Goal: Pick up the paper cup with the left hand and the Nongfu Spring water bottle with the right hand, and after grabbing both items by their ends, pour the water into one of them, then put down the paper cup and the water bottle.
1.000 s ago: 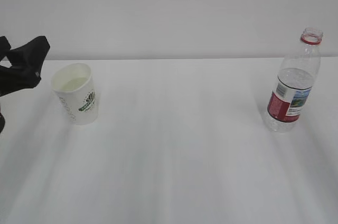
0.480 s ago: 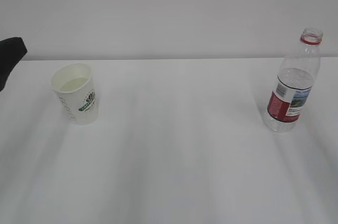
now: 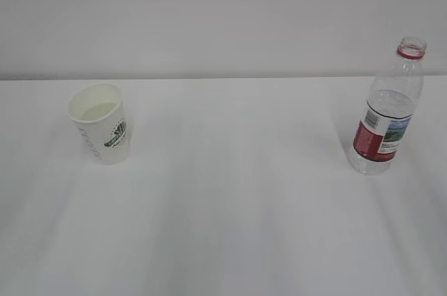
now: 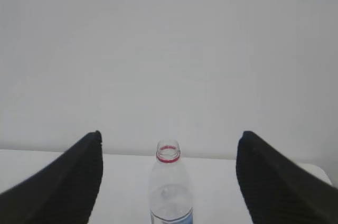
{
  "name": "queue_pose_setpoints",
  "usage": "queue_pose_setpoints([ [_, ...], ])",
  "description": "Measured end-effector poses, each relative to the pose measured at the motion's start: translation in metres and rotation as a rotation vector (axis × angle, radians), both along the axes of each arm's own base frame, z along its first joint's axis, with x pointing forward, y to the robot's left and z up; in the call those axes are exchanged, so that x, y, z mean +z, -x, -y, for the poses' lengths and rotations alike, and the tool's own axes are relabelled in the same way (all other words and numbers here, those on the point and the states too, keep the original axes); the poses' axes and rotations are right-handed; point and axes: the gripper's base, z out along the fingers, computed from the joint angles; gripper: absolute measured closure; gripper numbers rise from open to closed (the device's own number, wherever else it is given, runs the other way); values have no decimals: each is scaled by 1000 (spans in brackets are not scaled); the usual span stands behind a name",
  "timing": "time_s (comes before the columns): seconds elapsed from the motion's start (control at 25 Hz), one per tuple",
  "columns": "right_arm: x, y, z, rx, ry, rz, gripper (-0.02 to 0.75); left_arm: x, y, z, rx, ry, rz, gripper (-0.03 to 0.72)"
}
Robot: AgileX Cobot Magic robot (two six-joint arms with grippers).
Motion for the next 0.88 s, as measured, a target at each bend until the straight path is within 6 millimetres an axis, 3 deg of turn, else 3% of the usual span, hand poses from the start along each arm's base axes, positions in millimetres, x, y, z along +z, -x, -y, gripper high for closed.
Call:
queue_pose_setpoints([
  [0.28,-3,44,6,-6,0,17,145,15,28,-6,-55,-33,-71,167],
  [0.52,8,78,11,-20,9,10,145,35,49,-11,-93,-73,-121,174],
  [0.68,14,94,15,-35,24,-65,145,47,59,-15,-102,-109,-137,180],
  [0.88,13,109,17,-46,37,-206,145,45,72,-19,-114,-129,-170,182],
])
